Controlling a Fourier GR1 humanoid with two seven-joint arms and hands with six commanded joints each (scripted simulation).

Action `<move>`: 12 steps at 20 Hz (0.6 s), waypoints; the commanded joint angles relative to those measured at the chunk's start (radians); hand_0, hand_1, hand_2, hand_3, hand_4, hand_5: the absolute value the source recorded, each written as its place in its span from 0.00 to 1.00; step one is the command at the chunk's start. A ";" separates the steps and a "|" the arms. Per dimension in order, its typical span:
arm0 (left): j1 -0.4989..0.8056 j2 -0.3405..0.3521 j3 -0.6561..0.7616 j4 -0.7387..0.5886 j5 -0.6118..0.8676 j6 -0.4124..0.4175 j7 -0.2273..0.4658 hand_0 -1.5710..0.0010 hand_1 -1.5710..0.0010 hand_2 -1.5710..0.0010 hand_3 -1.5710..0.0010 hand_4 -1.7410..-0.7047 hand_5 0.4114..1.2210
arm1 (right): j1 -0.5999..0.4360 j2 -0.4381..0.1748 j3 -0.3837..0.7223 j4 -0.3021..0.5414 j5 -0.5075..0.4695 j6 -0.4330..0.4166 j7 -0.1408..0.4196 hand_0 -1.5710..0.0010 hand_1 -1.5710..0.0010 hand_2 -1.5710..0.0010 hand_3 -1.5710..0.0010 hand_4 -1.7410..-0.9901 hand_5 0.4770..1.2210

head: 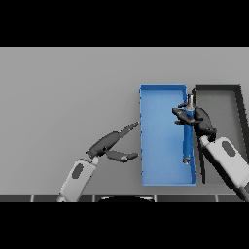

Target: Pick up the blue pipe and place it into the blue bin.

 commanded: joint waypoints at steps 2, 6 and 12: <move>0.007 -0.001 -0.003 0.000 -0.001 -0.001 -0.003 1.00 1.00 1.00 1.00 0.79 0.10 | -0.013 -0.017 0.021 0.010 -0.030 -0.002 0.001 0.31 0.35 0.37 0.81 0.36 0.90; 0.010 -0.008 -0.005 -0.008 0.004 0.001 0.003 1.00 1.00 1.00 1.00 0.79 0.10 | -0.066 -0.080 0.120 0.038 -0.056 0.004 0.001 0.72 0.73 0.74 0.92 0.58 0.79; 0.010 -0.004 -0.001 -0.012 0.000 0.008 0.011 1.00 1.00 1.00 1.00 0.78 0.10 | -0.202 -0.192 0.367 0.055 -0.029 0.105 0.001 0.93 0.93 0.93 0.98 0.73 0.45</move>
